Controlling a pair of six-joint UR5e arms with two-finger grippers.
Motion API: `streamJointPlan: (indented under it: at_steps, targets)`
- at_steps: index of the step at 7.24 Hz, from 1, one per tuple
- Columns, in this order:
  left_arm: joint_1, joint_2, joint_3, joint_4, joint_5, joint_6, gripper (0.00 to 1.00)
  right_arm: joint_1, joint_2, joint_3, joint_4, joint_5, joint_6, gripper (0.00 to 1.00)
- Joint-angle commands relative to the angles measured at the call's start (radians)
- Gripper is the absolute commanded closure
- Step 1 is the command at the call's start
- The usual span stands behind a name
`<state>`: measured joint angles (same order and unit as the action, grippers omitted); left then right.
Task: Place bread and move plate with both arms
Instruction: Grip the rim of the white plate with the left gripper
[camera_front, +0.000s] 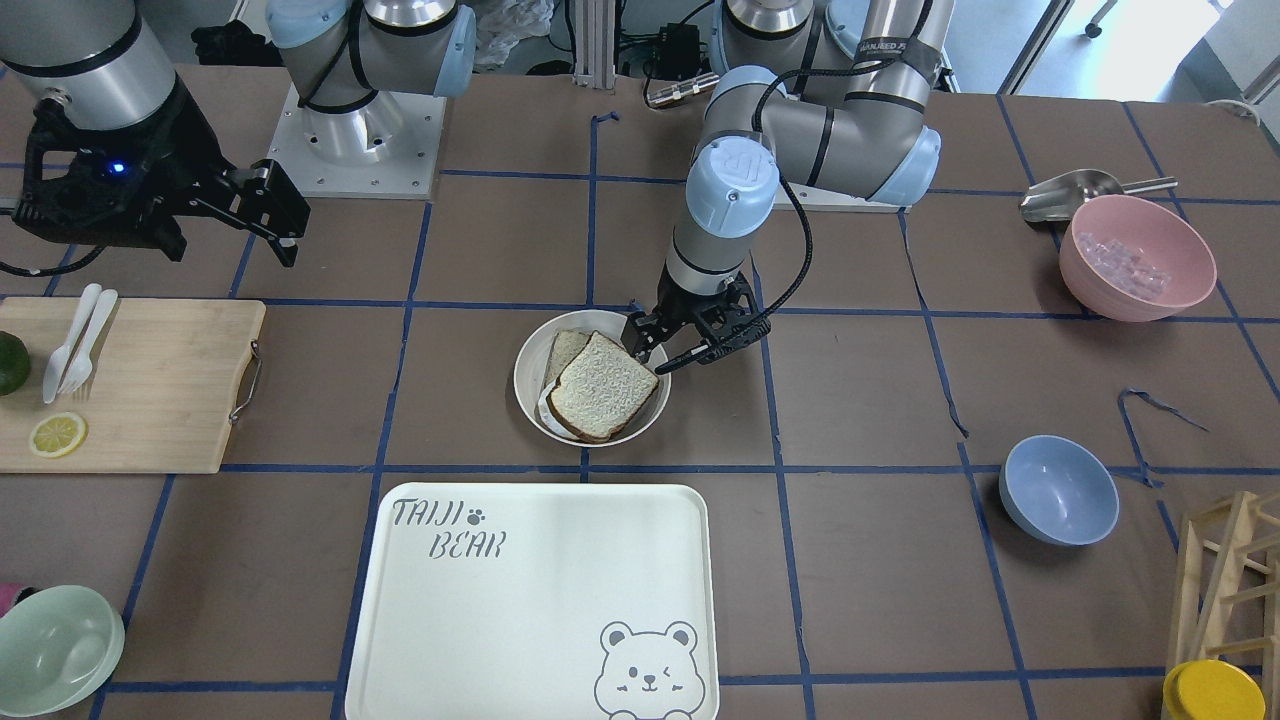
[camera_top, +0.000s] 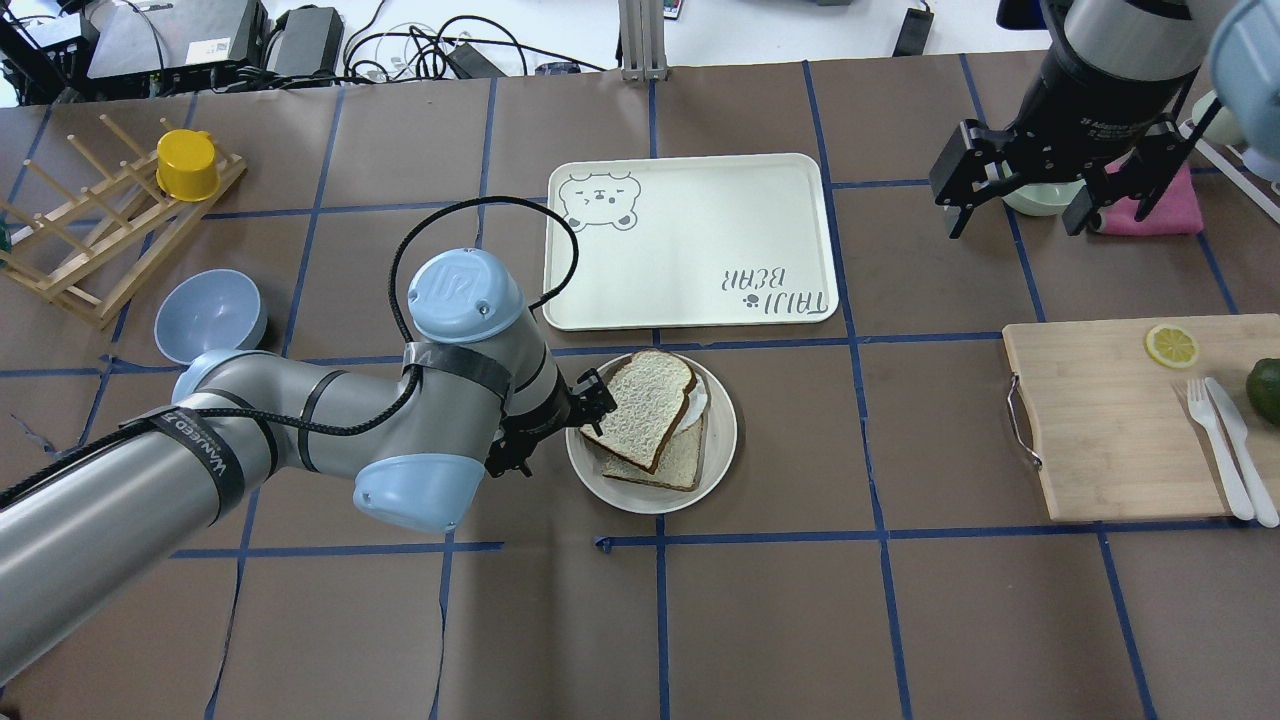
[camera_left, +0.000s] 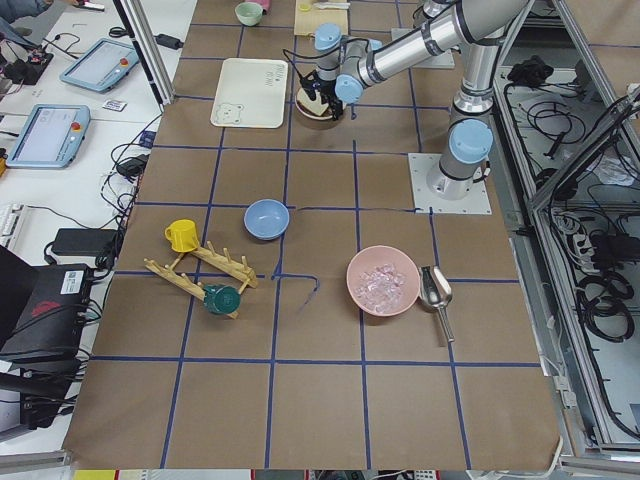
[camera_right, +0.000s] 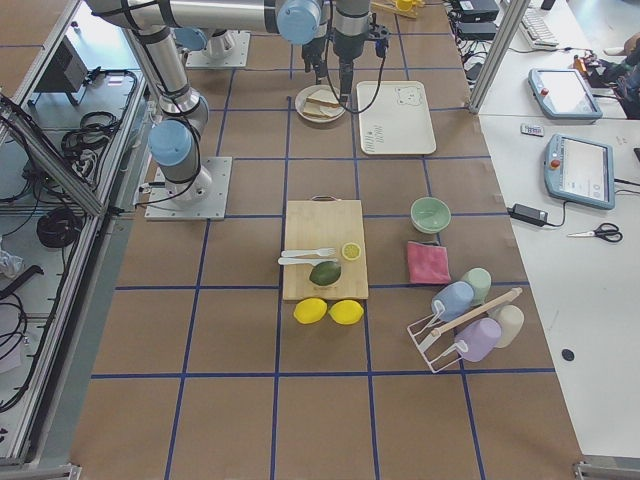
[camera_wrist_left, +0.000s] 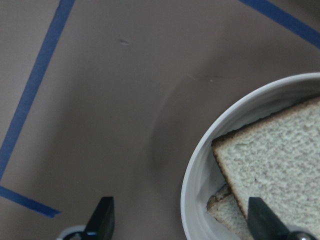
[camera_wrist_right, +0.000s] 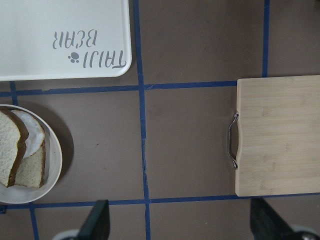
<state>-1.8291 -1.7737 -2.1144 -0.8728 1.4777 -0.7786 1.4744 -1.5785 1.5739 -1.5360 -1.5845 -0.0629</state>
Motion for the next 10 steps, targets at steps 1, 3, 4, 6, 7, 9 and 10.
streamJointPlan:
  at_steps: [1,3,4,6,7,9,10]
  targets:
    - [-0.001,-0.018,-0.036,0.029,0.001,-0.018,0.06,0.0,0.0,0.0,-0.001,0.0,0.0,0.0]
    - [-0.001,-0.044,-0.039,0.04,0.0,-0.022,0.1,0.0,0.0,0.0,-0.003,0.004,-0.002,0.0]
    - [-0.001,-0.04,-0.047,0.04,0.001,-0.016,0.1,0.0,0.0,0.0,-0.01,0.003,-0.002,0.0]
    - [-0.001,-0.044,-0.045,0.04,0.0,-0.016,0.24,0.0,0.0,0.0,-0.015,0.003,-0.008,0.0]
    - [-0.001,-0.046,-0.041,0.044,-0.002,-0.022,0.37,0.0,0.0,0.0,-0.047,0.001,-0.009,0.0]
    - [-0.004,-0.049,-0.036,0.075,-0.017,-0.027,0.78,0.0,0.0,0.001,-0.049,0.001,-0.005,0.0]
    - [-0.004,-0.047,-0.035,0.096,-0.089,-0.027,0.95,0.001,0.0,0.001,-0.049,0.001,0.0,0.0]
